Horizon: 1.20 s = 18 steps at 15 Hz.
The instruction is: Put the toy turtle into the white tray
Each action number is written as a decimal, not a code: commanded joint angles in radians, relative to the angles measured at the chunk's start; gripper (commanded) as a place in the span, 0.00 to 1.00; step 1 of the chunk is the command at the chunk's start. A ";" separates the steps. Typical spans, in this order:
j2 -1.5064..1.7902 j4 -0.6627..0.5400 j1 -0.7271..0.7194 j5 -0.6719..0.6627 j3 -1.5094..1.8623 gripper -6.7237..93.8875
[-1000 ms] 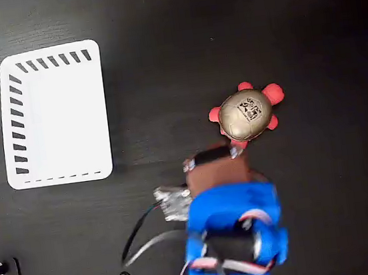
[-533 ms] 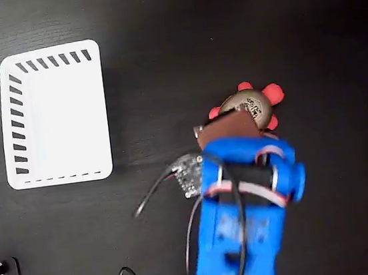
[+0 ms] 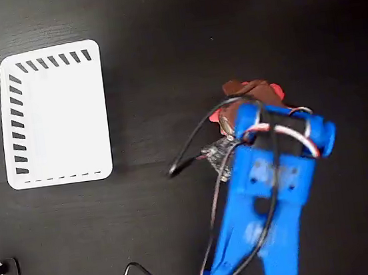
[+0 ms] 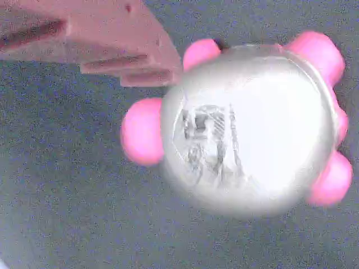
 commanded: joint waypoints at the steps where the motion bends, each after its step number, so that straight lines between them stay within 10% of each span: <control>1: 0.006 -0.011 0.028 -0.080 -0.040 0.62; 18: -0.201 -0.252 0.058 -0.150 0.163 0.62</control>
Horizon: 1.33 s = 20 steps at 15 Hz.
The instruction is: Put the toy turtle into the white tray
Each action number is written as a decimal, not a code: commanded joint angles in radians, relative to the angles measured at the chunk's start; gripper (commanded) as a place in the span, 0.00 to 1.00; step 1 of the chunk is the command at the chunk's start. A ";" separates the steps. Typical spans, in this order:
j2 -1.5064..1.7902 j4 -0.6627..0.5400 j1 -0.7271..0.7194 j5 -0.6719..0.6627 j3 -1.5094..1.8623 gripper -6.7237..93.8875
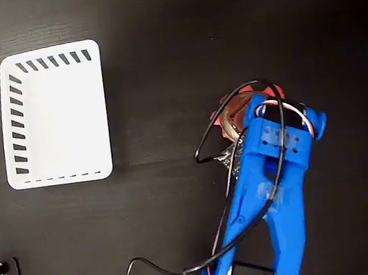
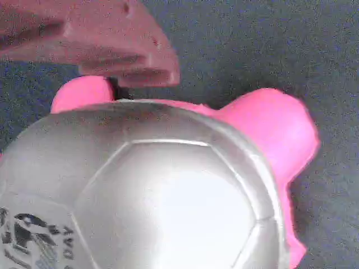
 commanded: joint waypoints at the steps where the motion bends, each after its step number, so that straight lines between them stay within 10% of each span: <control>1: 0.040 -0.006 0.003 -0.009 0.003 0.62; 6: 0.029 -0.092 0.005 0.006 0.008 0.54; 9: 0.038 -0.089 -0.003 0.017 0.014 0.07; 20: 0.307 0.342 -0.276 0.531 -0.238 0.07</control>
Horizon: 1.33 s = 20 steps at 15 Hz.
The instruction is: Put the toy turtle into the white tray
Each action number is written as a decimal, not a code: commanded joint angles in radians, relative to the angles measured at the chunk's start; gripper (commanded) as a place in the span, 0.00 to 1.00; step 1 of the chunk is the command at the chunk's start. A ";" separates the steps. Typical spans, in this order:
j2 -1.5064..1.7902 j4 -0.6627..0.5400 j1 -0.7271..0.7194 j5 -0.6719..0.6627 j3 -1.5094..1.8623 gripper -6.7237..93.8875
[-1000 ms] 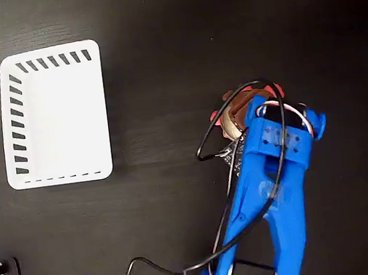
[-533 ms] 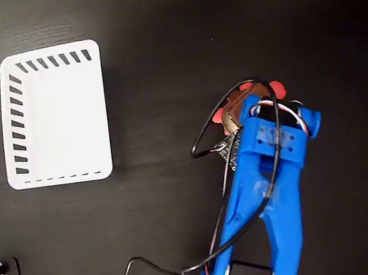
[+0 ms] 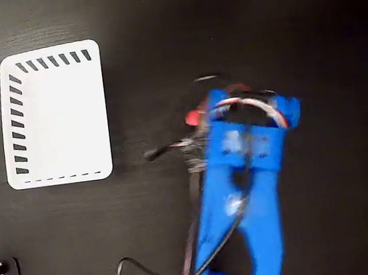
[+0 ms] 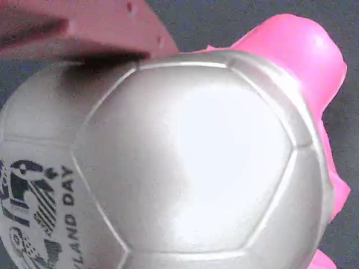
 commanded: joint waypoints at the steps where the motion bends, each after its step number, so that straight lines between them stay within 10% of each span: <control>1: 0.190 0.097 -0.137 0.193 -0.112 0.07; 9: 0.176 0.094 -0.591 0.693 -0.316 0.07; 20: -0.354 0.242 -0.755 0.769 -0.900 0.07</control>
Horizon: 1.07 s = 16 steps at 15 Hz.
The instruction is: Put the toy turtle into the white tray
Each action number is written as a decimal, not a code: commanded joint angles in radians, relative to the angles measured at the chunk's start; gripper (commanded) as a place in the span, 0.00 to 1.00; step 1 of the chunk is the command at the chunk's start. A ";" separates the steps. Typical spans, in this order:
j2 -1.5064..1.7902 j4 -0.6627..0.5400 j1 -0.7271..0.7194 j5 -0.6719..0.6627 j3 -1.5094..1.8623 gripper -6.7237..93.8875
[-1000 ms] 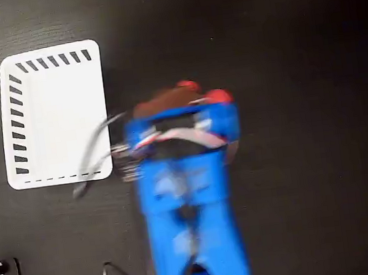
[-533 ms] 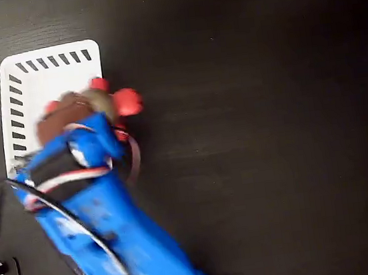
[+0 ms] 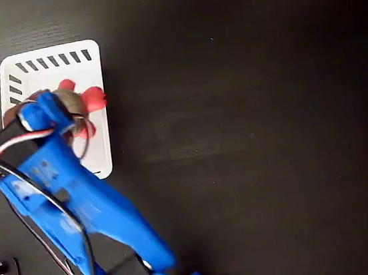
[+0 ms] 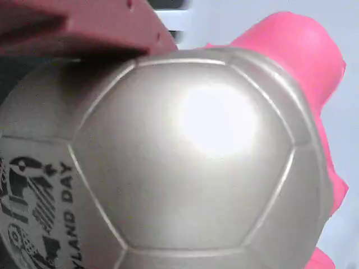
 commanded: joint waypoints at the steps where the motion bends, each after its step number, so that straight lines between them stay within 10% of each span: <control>1: -0.006 0.009 -0.052 0.015 -0.129 0.07; 8: -0.087 0.003 -0.064 0.029 -0.164 0.07; 11: -0.097 -0.011 -0.069 0.018 -0.100 0.48; 16: -0.052 -0.103 -0.072 0.032 0.058 0.57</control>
